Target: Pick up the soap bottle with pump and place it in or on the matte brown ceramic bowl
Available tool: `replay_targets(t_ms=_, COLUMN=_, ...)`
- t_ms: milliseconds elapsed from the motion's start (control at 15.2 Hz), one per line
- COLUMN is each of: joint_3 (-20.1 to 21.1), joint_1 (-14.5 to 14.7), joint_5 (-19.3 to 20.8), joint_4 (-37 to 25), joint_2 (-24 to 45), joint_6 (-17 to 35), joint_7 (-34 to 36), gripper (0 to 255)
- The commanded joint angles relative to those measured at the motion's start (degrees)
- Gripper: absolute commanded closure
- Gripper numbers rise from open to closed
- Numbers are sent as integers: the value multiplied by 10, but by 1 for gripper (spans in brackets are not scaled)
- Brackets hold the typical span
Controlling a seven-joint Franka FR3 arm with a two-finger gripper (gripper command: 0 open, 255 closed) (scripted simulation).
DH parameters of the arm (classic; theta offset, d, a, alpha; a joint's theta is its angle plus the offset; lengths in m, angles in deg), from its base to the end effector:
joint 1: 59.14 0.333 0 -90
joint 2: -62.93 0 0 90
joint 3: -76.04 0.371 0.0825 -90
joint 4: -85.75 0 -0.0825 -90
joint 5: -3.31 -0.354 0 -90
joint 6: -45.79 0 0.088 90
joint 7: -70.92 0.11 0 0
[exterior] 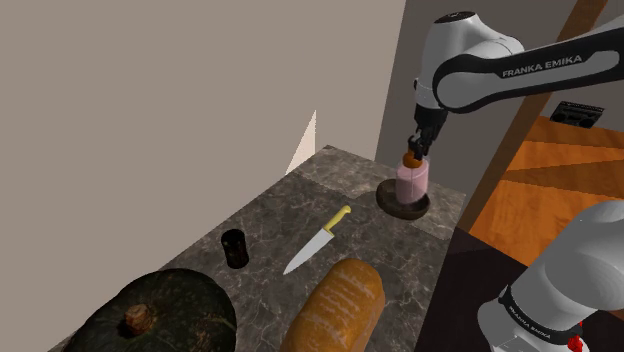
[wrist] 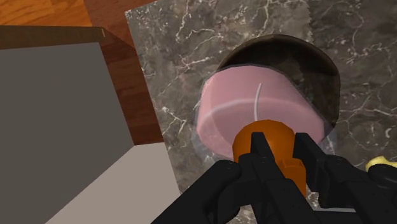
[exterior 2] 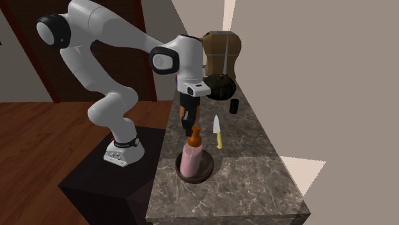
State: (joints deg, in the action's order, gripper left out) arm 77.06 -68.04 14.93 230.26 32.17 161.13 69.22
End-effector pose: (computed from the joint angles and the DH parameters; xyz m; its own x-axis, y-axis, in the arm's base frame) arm 0.3252 -0.0567 0.5207 0.9996 -0.0244 0.0131 -0.0265 -0.9807 0.1937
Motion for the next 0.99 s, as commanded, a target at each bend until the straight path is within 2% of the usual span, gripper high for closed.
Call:
replay_targets(t_ms=0, joint_3=0, joint_1=0, joint_5=0, joint_4=4, joint_2=1, joint_6=5, joint_7=1, gripper=255)
replay_targets(t_ms=396, joint_3=0, joint_1=0, joint_5=0, joint_4=4, joint_2=1, joint_6=5, joint_7=1, gripper=255)
replay_targets(t_ms=462, joint_3=0, joint_1=-1, joint_5=0, joint_4=6, joint_2=0, joint_6=6, joint_7=1, gripper=0)
replay_targets(t_ms=792, joint_3=0, joint_1=0, joint_5=0, joint_4=4, joint_2=1, joint_6=5, joint_7=1, gripper=0)
replay_targets(t_ms=924, joint_3=5, joint_1=3, joint_5=-6, joint_4=-26, joint_2=-9, joint_6=-36, joint_7=-1, gripper=0)
